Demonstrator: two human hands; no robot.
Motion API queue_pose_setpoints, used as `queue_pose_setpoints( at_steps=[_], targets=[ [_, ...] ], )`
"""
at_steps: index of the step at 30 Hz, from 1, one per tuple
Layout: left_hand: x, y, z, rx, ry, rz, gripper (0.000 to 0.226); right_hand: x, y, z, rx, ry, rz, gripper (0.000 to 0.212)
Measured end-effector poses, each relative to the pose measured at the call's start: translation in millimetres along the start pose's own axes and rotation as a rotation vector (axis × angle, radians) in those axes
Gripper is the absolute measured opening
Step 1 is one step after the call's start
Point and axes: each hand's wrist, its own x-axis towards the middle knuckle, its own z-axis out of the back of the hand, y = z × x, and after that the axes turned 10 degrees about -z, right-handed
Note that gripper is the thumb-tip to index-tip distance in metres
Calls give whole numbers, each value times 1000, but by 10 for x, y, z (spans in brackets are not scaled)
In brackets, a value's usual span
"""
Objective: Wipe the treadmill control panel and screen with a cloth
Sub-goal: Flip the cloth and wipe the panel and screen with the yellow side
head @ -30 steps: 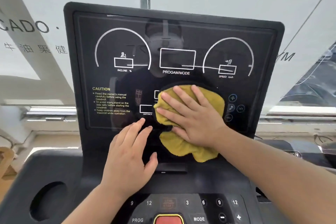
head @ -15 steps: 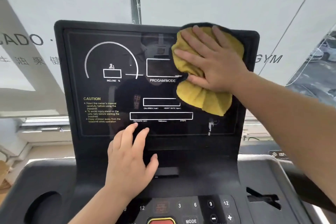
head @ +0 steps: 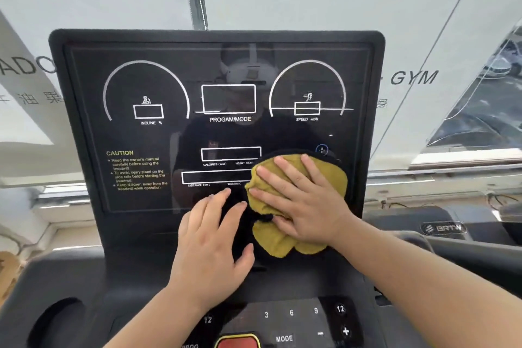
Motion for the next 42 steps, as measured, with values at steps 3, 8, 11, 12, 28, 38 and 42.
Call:
queue_pose_setpoints(
  at_steps=[3,8,11,12,28,38,42],
  targets=[
    [10,-11,-13,43,48,-1,66,-141,-134,-27,-7,21,96,69],
    [21,-98,-7,75,102,51,68,219,-715,192,-15,64,255,71],
    [41,-125,3,87,130,70,68,668,-1191,452,-73,30,133,75],
    [43,-128,10,90,135,74,68,805,-1332,538,-83,14,55,77],
    [46,-217,8,52,120,128,70,-255,-381,37,13,-33,-339,75],
    [8,-166,43,64,153,87,70,85,-1052,281,-85,0,25,80],
    [23,-153,33,60,158,84,71,731,-1332,570,-49,-49,-203,82]
  ],
)
